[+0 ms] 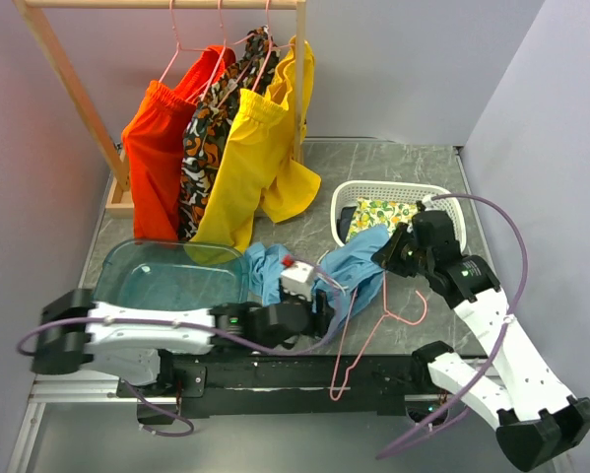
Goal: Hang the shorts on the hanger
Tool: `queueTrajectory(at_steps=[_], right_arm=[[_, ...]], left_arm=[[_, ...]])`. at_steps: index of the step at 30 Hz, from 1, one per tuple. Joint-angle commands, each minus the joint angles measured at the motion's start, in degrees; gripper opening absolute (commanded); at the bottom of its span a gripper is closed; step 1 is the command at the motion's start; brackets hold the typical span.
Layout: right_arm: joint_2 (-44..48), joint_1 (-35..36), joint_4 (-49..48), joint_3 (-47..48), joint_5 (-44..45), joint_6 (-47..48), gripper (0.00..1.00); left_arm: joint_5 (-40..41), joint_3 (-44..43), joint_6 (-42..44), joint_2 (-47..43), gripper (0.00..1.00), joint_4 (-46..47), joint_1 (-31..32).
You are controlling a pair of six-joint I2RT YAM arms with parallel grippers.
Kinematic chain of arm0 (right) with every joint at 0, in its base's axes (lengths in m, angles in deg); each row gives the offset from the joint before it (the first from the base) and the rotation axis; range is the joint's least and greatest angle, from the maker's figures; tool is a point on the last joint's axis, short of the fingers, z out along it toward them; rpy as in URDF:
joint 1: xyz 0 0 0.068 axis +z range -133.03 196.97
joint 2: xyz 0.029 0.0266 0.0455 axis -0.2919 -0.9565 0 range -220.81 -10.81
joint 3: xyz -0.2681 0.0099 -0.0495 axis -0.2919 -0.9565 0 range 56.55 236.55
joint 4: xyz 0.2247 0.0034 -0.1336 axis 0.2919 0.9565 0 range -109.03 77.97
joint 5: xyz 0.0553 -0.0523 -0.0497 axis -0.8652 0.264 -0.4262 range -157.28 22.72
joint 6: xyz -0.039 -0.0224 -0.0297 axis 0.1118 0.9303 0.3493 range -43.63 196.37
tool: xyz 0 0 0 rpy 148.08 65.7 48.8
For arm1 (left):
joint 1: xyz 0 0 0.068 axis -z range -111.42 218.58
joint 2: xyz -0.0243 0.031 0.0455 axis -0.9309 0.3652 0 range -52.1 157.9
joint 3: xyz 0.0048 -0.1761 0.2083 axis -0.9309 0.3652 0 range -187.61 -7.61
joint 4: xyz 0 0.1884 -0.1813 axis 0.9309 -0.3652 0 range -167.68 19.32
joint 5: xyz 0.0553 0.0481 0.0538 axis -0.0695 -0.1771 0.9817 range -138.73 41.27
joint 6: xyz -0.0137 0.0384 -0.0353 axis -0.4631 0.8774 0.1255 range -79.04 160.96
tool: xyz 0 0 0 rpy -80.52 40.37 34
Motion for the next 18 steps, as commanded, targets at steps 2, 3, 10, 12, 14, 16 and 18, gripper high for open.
queueTrajectory(at_steps=[2, 3, 10, 12, 14, 16, 18], right_arm=[[0.9, 6.44, 2.62, 3.91, 10.33, -0.23, 0.0], [0.89, 6.79, 2.88, 3.83, 11.56, -0.58, 0.0], [1.86, 7.06, 2.89, 3.3, 13.77, -1.99, 0.0], [1.95, 7.06, 2.88, 3.39, 13.94, -2.26, 0.0], [1.77, 7.15, 2.88, 3.3, 14.38, -2.61, 0.0], [1.86, 7.06, 2.8, 3.21, 14.65, -2.96, 0.0], [1.95, 7.06, 2.62, 3.12, 14.73, -3.14, 0.0]], left_arm=[[-5.84, -8.15, -5.72, 11.89, 0.62, -14.62, -0.82], [-6.28, -8.69, -5.63, 14.43, 0.61, -15.15, -0.82], [-8.04, -10.27, -6.34, 21.13, 0.65, -13.05, -0.82], [-9.09, -10.27, -6.34, 22.27, 0.66, -11.99, -0.82], [-9.45, -9.84, -6.51, 22.8, 0.69, -10.5, -0.82], [-9.45, -9.4, -6.69, 22.98, 0.71, -9.53, -0.74], [-9.36, -9.22, -7.04, 23.33, 0.74, -8.92, -0.74]])
